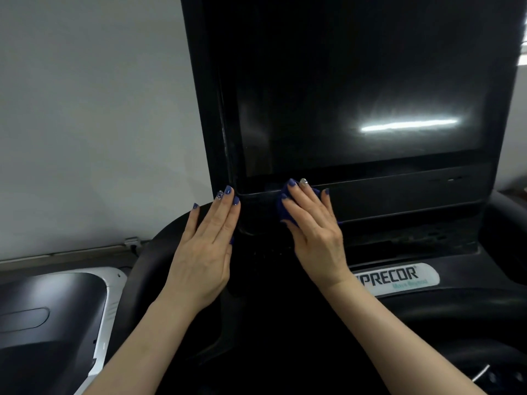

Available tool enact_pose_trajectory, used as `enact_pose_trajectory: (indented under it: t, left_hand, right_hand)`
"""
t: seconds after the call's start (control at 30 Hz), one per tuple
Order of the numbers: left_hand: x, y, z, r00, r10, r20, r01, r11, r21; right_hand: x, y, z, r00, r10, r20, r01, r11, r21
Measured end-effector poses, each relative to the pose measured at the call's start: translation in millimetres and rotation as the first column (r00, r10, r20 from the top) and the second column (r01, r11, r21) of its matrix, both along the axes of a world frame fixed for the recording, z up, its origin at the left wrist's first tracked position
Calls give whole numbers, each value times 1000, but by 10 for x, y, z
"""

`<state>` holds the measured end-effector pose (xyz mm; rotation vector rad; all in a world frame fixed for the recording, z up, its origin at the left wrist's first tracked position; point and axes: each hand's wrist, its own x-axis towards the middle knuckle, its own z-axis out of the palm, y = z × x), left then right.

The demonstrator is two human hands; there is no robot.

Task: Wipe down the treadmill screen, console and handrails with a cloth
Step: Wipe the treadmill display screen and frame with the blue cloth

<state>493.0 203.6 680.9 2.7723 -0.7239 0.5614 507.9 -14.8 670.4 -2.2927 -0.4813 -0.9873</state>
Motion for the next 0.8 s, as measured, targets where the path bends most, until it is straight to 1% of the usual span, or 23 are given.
enact_pose_trajectory:
  t: [0.07,0.13,0.2,0.23,0.37,0.47,0.5,0.57,0.63,0.67,0.7,0.8]
  left_hand:
    - [-5,-22,-13,1000,10,18,-10,1000,15]
    - [2,-43,-20,999,17,27,-18,999,30]
    - [23,-51,-23,999,20,36,-22,999,47]
    - [29,-48,-25,999,19,40,-21,998,51]
    - [29,-32,-16,998,14,54,-17,999,45]
    - [0,-73,10,997,11,71,-13,999,40]
    - [-4,-113,15,997,-5,82,0,998,57]
    - [6,-201,8,994,-44,99,34,995,98]
    - [27,-272,-11,993,-46,107,35,993,110]
    - [38,-288,-19,993,-37,112,25,993,113]
    - [45,-290,-29,993,-32,116,18,993,119]
    - [47,-281,-40,991,-30,131,12,990,138]
  right_hand:
    - [7,158,11,1000,29,-9,-29,1000,3]
    - [29,147,45,996,85,-7,-85,995,-60]
    - [38,-30,61,996,93,3,-92,988,-121]
    - [33,-131,48,997,73,7,-71,992,-107]
    - [-4,-223,-25,1000,-16,-20,17,997,71]
    - [-27,-125,-35,999,-19,-38,22,995,96]
    - [-30,-124,-22,999,-10,-41,13,997,78]
    - [-21,-194,23,999,18,-38,-18,1000,-11]
    - [-1,-360,48,1000,24,-14,-26,993,-118]
    - [11,-463,48,1000,11,4,-11,990,-138]
    - [15,-558,38,1000,-12,15,14,992,-125]
    - [-6,-580,-7,998,-62,11,62,998,-1]
